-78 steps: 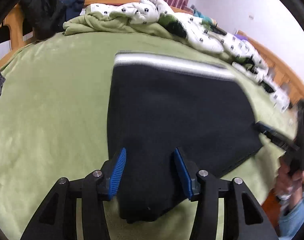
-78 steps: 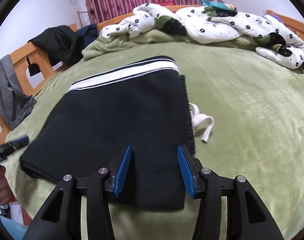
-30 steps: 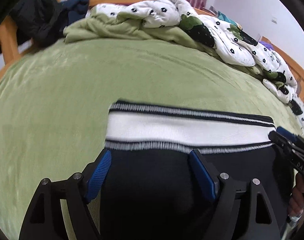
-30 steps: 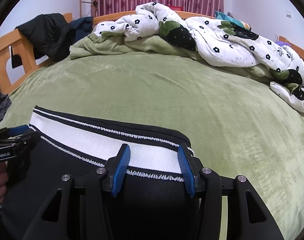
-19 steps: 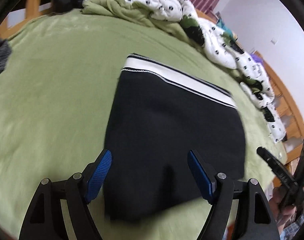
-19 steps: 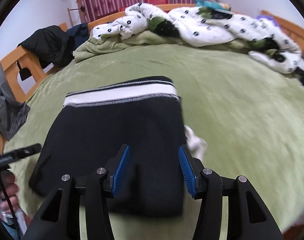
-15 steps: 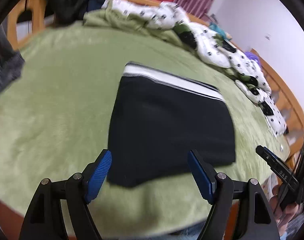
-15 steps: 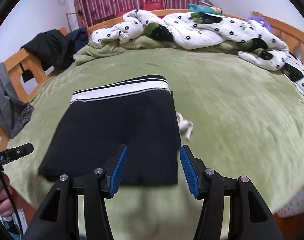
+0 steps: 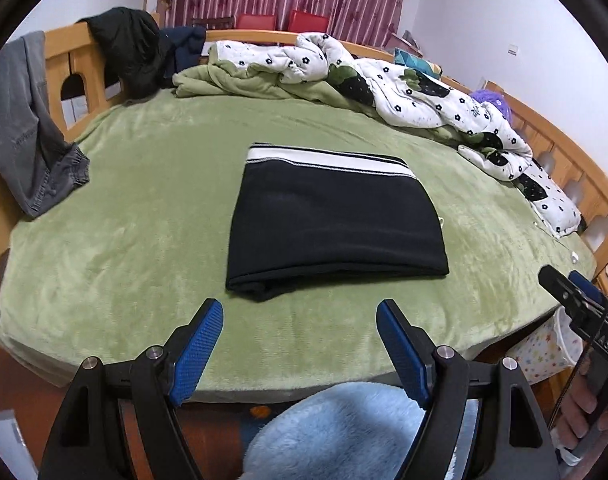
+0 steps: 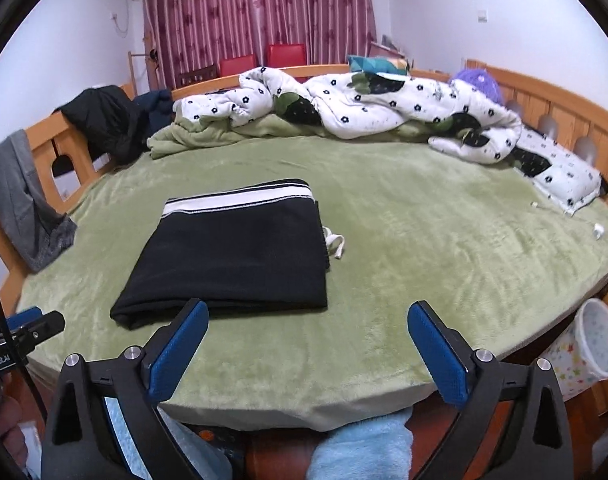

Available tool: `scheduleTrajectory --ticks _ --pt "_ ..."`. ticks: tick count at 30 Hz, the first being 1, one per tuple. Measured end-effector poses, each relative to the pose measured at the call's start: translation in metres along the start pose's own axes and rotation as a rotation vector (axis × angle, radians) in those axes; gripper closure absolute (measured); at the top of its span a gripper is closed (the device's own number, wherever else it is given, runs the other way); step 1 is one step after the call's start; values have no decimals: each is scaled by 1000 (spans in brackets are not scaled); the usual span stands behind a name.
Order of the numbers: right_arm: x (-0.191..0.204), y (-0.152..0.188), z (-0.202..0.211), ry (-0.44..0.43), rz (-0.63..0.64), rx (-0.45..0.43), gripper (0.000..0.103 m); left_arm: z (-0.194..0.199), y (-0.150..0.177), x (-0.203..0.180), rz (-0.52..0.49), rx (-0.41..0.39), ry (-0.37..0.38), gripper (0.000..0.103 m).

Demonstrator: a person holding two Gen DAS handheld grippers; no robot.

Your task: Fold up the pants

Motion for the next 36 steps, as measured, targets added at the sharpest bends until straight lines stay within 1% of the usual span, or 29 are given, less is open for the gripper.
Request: scheduleTrajectory --ticks 5,9,15,25,36 --pt "2 4 5 0 4 6 4 4 0 1 -1 -4 -14 25" --pt "4 8 6 15 5 6 4 3 0 3 -2 -3 -14 25" --pt "7 11 9 11 4 4 4 7 -1 4 -23 -13 -30 25" --pt "10 12 12 24 20 -4 4 17 -1 2 -21 -30 -52 25" --pt "8 11 18 25 7 -10 4 22 -2 3 -16 -38 -64 25"
Point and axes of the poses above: each gripper's, at about its wrist camera, not at the fingertips, and z roughly against the way its jaws point, x to its left, y to its underside, the point moved 10 cm from there along -z, roughly the way its jaws point, and after that the axes turned 13 degrees about -z, right-handed, at the moved point
